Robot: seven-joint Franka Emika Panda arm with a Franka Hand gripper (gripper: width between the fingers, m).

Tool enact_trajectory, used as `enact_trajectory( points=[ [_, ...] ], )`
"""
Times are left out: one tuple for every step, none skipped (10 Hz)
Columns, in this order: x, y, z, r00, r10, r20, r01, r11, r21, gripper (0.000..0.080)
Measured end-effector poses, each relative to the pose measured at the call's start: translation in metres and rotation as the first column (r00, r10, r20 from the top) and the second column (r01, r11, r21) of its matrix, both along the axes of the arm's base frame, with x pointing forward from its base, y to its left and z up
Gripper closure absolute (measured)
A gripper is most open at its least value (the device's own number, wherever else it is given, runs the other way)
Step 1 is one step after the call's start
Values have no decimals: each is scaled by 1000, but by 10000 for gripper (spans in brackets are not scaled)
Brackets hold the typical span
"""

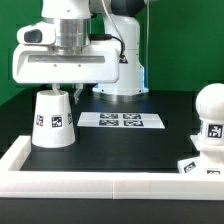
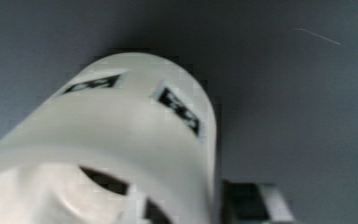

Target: Assemble lamp

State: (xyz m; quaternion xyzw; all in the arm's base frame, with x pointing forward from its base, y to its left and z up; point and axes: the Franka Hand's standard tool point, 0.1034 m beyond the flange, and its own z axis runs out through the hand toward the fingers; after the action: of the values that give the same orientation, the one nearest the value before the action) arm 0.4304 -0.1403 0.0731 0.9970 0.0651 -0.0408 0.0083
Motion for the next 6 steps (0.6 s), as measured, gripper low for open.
enact_trajectory(
  points=[
    [0, 0, 0, 1000, 0, 1, 0, 1000, 0, 756],
    [0, 0, 0, 1000, 0, 1, 0, 1000, 0, 756],
    [0, 0, 0, 1000, 0, 1, 0, 1000, 0, 756],
    [0, 0, 0, 1000, 0, 1, 0, 1000, 0, 756],
    [2, 4, 0, 1000, -23, 1, 23, 1000, -2, 756],
    [8, 23, 2, 998, -60, 2, 60, 998, 2, 756]
  ],
)
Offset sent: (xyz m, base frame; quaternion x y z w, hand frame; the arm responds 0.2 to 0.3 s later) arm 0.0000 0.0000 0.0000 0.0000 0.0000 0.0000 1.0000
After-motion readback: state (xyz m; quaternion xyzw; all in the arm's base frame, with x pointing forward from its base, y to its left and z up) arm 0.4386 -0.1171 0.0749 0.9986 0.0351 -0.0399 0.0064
